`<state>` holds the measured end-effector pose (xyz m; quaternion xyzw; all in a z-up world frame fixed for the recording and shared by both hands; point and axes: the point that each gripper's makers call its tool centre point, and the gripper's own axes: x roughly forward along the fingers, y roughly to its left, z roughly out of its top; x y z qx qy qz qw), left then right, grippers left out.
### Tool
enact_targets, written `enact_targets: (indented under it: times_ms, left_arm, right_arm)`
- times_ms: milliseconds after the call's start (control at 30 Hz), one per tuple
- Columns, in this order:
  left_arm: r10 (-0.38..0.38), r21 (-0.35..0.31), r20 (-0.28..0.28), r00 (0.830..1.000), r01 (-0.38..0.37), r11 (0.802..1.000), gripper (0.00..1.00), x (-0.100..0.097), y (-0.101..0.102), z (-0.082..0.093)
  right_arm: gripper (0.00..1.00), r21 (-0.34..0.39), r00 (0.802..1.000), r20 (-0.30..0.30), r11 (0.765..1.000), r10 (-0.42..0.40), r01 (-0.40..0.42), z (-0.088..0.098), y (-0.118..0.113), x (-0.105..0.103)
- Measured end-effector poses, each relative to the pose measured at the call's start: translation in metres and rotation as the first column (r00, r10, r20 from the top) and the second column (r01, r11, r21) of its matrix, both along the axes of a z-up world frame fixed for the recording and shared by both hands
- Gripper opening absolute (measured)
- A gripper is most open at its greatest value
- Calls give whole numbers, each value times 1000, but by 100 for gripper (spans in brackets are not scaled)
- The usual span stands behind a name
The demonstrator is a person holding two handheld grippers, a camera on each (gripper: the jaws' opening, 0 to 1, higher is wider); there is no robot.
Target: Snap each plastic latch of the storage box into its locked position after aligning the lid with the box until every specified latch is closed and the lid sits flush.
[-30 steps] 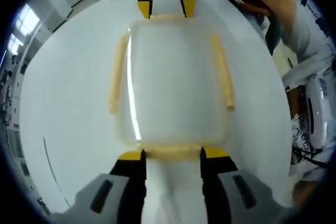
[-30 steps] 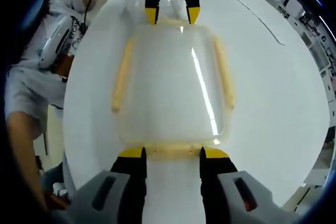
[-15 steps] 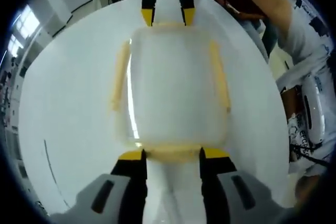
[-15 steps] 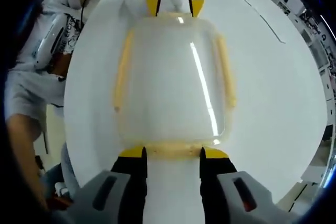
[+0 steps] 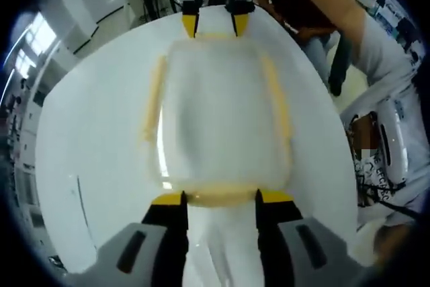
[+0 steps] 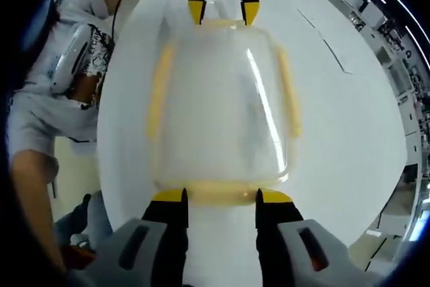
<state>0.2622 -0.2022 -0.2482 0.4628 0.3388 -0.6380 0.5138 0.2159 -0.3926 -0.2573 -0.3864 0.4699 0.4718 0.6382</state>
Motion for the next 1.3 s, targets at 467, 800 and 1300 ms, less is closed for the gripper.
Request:
enact_targets:
  times_ms: [467,800,1300]
  left_arm:
    - [50,-13,9,999,-50,999,39,-3,43,23]
    - [103,-39,11,995,-102,994,39,-2,86,38]
    - [145,-35,-10,989,-145,989,39,-5,141,38]
  right_arm:
    - [38,-8,998,25,998,60,-59,28,46,4]
    - [38,12,993,48,994,109,-110,44,87,16]
    - [38,44,987,36,986,157,-159,45,142,23]
